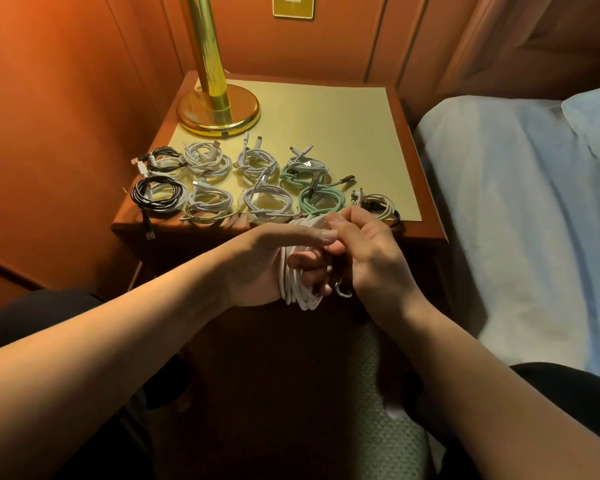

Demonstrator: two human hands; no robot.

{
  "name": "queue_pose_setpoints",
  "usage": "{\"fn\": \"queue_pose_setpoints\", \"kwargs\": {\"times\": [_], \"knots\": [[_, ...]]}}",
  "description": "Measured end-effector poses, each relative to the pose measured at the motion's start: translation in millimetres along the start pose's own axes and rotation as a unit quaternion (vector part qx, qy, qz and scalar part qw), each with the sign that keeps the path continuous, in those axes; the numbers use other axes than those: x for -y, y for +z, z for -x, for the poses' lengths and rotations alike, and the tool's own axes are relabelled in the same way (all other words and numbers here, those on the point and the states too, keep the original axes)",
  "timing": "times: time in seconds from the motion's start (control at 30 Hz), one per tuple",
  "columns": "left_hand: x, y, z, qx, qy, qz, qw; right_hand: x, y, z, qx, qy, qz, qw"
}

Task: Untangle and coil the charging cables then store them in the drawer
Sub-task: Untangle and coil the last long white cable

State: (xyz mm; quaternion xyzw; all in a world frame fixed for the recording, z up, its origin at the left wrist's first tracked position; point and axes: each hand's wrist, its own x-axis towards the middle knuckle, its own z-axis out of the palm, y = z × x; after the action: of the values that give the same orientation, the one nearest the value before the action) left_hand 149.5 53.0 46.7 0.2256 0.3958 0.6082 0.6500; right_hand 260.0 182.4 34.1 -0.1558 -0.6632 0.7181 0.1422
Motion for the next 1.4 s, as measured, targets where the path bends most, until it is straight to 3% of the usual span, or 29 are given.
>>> {"fn": "queue_pose_setpoints", "kwargs": {"times": [0.13, 0.33, 0.53, 0.7, 0.83, 0.93, 1.07, 1.17, 1.27, 1.33, 1.4], "knots": [[2.9, -2.7, -0.3, -0.015, -0.019, 0.023, 0.999, -12.0, 6.5, 1.8, -0.031, -0.025, 0.045, 0.998], [14.1, 4.3, -7.2, -0.097, 0.038, 0.13, 0.986, -14.1, 10.6, -10.8, -0.074, 0.054, 0.036, 0.995], [6.1, 9.0, -11.4, -0.217, 0.141, 0.282, 0.924, -29.7, 13.0, -23.7, -0.046, 0.12, 0.19, 0.973], [-18.6, -0.4, -13.7, -0.315, 0.214, 0.319, 0.868, -21.1, 23.0, -14.5, 0.06, 0.117, 0.326, 0.936], [-27.2, -8.3, -14.5, -0.366, 0.23, 0.286, 0.855, -6.9, 25.1, 5.1, 0.092, 0.048, 0.407, 0.907], [-25.6, -16.0, -15.6, -0.411, 0.251, 0.13, 0.866, 5.5, 21.8, 18.4, 0.112, 0.005, 0.425, 0.898], [-20.8, -26.7, -12.9, -0.345, 0.285, -0.229, 0.865, 17.7, 15.7, 29.0, 0.116, -0.08, 0.38, 0.914], [-13.9, -21.4, -13.0, -0.243, 0.236, -0.357, 0.871, 22.8, 8.4, 28.2, 0.073, -0.153, 0.373, 0.912], [-3.9, -10.5, -10.7, -0.119, 0.152, -0.332, 0.923, 23.3, -2.2, 21.9, 0.044, -0.187, 0.373, 0.908], [0.2, -2.7, -9.2, -0.085, 0.083, -0.232, 0.965, 19.4, -8.8, 15.9, 0.023, -0.19, 0.382, 0.904], [2.6, -2.5, -10.5, -0.058, 0.052, -0.163, 0.984, 15.4, -14.4, 10.1, -0.005, -0.176, 0.375, 0.91]]}}
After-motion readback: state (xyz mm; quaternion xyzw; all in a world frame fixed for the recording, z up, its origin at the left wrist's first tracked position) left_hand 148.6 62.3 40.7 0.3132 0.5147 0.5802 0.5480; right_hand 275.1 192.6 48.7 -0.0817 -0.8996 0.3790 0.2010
